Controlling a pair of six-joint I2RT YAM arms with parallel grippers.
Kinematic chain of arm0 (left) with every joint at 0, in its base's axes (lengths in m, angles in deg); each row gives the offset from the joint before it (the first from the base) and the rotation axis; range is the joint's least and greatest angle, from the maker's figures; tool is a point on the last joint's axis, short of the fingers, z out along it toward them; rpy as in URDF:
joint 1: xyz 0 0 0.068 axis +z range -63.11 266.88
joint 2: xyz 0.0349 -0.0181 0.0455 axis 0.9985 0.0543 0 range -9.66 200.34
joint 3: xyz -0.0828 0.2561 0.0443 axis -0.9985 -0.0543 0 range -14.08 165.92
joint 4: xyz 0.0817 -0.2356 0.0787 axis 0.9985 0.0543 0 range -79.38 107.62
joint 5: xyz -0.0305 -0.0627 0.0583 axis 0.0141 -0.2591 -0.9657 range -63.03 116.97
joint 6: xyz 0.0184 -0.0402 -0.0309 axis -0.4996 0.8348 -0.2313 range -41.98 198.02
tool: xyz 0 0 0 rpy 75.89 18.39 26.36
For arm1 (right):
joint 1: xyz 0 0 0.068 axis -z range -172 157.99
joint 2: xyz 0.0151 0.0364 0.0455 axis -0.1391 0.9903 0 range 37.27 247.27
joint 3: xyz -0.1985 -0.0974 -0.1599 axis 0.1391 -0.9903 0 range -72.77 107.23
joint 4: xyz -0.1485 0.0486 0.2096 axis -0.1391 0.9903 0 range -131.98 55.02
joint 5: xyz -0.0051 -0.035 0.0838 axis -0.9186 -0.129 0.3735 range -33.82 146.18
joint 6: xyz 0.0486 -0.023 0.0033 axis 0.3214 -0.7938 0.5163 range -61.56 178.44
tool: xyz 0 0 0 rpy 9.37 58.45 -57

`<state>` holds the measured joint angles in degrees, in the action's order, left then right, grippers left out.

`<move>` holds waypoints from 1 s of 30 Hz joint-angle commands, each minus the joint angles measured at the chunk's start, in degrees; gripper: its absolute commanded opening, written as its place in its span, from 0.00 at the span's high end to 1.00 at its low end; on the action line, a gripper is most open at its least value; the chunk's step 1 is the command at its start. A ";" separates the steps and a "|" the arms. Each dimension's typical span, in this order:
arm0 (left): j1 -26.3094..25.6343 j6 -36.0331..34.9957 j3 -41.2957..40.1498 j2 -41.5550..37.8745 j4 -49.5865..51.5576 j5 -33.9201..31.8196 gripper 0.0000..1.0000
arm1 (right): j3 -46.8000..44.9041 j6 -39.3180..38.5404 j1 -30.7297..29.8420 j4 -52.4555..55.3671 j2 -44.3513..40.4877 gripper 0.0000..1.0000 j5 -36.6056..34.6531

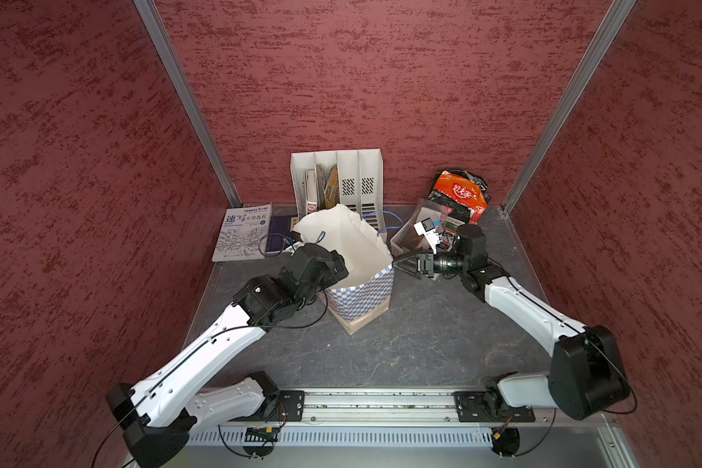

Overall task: Place the condiment packets inside the bag
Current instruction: Adjust the paper bag at the center of the board.

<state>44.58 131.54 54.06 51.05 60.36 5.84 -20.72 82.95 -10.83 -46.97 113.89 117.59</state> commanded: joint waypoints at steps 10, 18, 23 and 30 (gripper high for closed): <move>12.01 -4.95 -5.88 -10.71 2.58 3.94 0.13 | -0.88 -6.70 -0.76 20.37 -7.97 0.02 -16.39; 18.19 -6.98 -8.66 -9.52 -7.38 18.58 0.18 | 1.20 -5.40 -0.75 21.73 -7.78 0.02 -20.46; 20.48 -7.10 -9.30 -10.12 -8.83 20.62 0.33 | 2.74 -5.01 -0.78 24.87 -9.07 0.04 -22.08; 26.26 -7.20 -12.41 -10.36 -12.64 29.40 0.64 | 10.41 -6.68 -2.13 36.59 -9.53 0.05 -25.37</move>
<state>68.80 124.63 43.15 40.80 50.91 29.75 -14.05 77.51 -11.97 -16.22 105.33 94.92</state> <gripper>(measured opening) 0.390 0.955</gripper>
